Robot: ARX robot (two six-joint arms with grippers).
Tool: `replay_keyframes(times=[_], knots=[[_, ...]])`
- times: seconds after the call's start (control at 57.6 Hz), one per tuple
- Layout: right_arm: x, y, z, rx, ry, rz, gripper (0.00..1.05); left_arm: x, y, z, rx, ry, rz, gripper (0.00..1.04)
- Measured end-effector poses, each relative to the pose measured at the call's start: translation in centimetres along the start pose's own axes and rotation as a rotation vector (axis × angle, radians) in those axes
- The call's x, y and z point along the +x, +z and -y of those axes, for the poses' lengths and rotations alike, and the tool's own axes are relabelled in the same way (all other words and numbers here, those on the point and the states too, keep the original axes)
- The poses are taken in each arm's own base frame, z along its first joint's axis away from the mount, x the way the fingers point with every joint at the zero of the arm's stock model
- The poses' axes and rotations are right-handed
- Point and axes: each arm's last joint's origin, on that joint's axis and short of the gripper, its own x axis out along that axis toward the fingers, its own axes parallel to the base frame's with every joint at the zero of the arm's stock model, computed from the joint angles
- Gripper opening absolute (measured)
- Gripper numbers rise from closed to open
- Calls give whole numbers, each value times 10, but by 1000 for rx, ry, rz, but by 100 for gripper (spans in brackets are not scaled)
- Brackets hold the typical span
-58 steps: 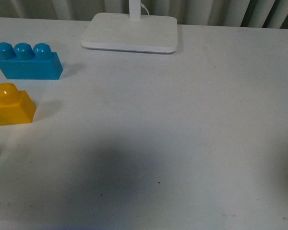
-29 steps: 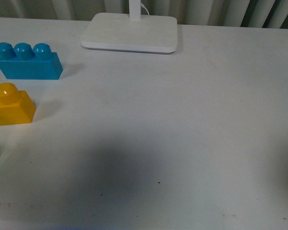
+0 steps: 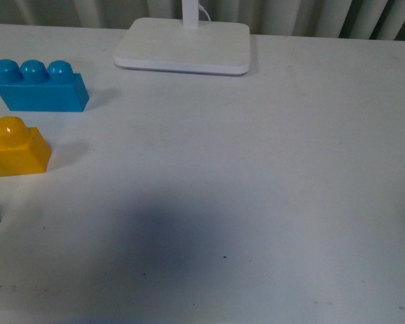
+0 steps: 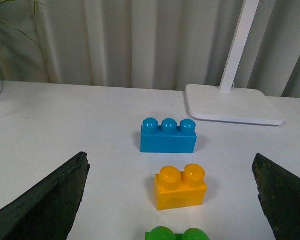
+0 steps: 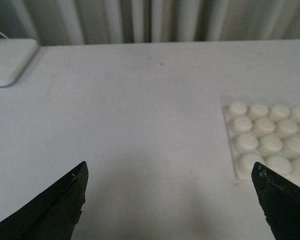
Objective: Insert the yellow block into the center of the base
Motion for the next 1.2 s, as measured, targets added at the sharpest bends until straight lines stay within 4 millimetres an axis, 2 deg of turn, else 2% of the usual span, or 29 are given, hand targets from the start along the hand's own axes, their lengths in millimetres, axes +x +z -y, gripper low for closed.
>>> replay_keyframes(times=[0.295, 0.399, 0.486, 0.59, 0.729, 1.198], knots=[[69, 20, 54, -46, -69, -285, 96, 0, 0, 0, 0, 0, 0, 98], [88, 26, 65, -44, -65, -338, 96, 0, 0, 0, 0, 0, 0, 98], [113, 29, 76, -29, -54, -399, 96, 0, 0, 0, 0, 0, 0, 98], [133, 26, 83, -34, -60, -443, 96, 0, 0, 0, 0, 0, 0, 98], [147, 24, 92, -35, -67, -474, 96, 0, 0, 0, 0, 0, 0, 98], [156, 27, 130, -30, -119, -501, 96, 0, 0, 0, 0, 0, 0, 98]])
